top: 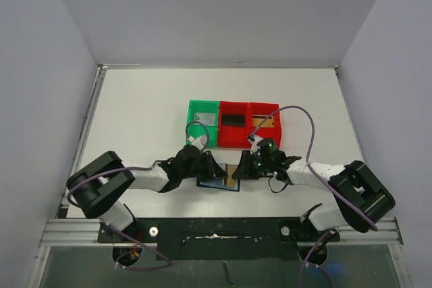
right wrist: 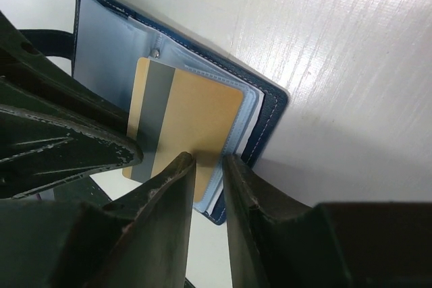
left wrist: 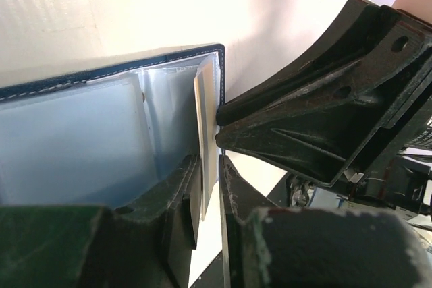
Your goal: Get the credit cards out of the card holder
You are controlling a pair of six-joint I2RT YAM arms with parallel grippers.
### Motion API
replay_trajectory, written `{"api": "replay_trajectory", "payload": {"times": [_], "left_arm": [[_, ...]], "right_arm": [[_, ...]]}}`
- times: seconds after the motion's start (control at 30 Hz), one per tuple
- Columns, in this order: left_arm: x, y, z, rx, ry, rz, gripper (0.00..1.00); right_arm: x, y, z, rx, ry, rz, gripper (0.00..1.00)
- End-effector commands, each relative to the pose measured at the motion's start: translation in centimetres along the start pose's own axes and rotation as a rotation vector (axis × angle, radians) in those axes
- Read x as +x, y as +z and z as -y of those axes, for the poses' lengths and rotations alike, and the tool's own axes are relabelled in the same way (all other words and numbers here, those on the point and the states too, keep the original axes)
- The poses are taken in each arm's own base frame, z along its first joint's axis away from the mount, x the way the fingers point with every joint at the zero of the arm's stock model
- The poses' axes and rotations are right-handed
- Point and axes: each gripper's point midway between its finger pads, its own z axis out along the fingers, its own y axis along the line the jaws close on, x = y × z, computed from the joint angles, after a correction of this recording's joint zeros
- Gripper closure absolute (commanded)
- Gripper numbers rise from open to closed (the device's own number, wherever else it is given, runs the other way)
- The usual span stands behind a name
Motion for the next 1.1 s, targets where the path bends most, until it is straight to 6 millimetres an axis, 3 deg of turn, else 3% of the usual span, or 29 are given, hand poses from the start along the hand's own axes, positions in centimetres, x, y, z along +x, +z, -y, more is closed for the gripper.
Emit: {"api": "replay_trajectory", "payload": {"times": [0.0, 0.17, 0.3, 0.53, 1.07], "left_arm": [[-0.9, 0.5, 3.6, 0.162, -0.020, 0.006, 0.86], [-1.1, 0.3, 3.3, 0.177, -0.053, 0.013, 0.88], [-1.1, -0.3, 2.7, 0.177, -0.069, 0.021, 0.95], [-1.2, -1.0, 1.8, 0.162, -0.075, 0.026, 0.96], [-1.4, -1.9, 1.0, 0.131, -0.063, 0.029, 0.85]], "right_arm": [[2.3, 0.4, 3.2, 0.119, 0.014, -0.068, 0.74], [2.4, 0.3, 3.6, 0.130, 0.022, -0.070, 0.74], [2.4, 0.4, 3.9, 0.143, 0.029, -0.072, 0.75], [2.5, 0.8, 4.2, 0.154, 0.036, -0.090, 0.78], [2.3, 1.0, 4.0, 0.146, 0.032, -0.092, 0.80]]}}
